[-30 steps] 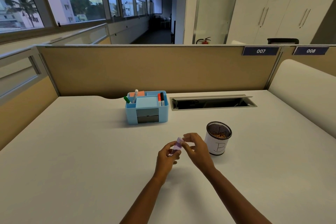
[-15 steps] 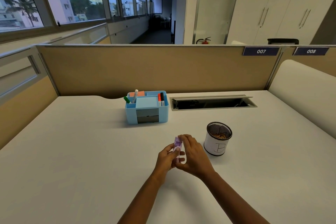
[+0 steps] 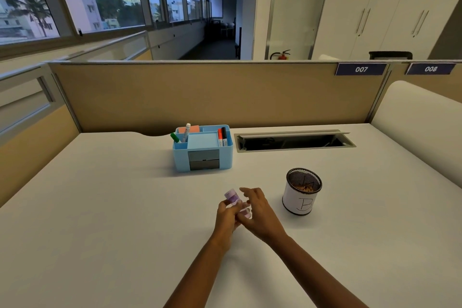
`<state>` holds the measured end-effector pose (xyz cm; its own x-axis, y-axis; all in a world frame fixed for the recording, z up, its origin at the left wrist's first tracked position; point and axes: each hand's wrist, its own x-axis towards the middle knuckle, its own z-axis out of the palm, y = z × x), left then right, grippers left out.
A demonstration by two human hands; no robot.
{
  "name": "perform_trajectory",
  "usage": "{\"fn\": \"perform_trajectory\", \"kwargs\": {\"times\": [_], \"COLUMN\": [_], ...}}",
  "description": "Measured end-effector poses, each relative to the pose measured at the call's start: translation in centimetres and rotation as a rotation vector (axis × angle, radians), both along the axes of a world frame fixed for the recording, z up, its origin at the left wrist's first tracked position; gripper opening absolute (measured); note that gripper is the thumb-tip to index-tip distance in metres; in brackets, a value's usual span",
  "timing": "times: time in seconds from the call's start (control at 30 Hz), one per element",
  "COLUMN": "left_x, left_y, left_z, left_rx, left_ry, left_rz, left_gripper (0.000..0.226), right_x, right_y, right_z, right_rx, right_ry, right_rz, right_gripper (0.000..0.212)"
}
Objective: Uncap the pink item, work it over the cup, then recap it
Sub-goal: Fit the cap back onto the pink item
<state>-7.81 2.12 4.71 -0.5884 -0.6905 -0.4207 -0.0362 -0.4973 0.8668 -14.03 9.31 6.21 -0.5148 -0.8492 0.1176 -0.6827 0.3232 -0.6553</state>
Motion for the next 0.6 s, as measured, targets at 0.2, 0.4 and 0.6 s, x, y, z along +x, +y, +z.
{"fn": "perform_trajectory", "kwargs": {"times": [0.2, 0.4, 0.6], "left_x": [0.1, 0.1, 2.0], "left_y": [-0.8, -2.8, -5.3], "left_z": [0.4, 0.1, -3.1], "left_rx": [-0.04, -0.582, -1.144], "left_ry": [0.012, -0.356, -0.874], "left_rz": [0.016, -0.051, -0.191], "left_gripper": [0.035, 0.042, 0.057], "right_x": [-0.1, -1.8, -4.5], "right_y": [-1.5, -5.0, -10.6], "right_z": [-0.3, 0.7, 3.4], "right_rx": [-0.009, 0.038, 0.008], "right_ry": [0.007, 0.053, 0.185], "right_rz": [-0.045, -0.026, -0.057], "right_gripper": [0.034, 0.04, 0.038]}}
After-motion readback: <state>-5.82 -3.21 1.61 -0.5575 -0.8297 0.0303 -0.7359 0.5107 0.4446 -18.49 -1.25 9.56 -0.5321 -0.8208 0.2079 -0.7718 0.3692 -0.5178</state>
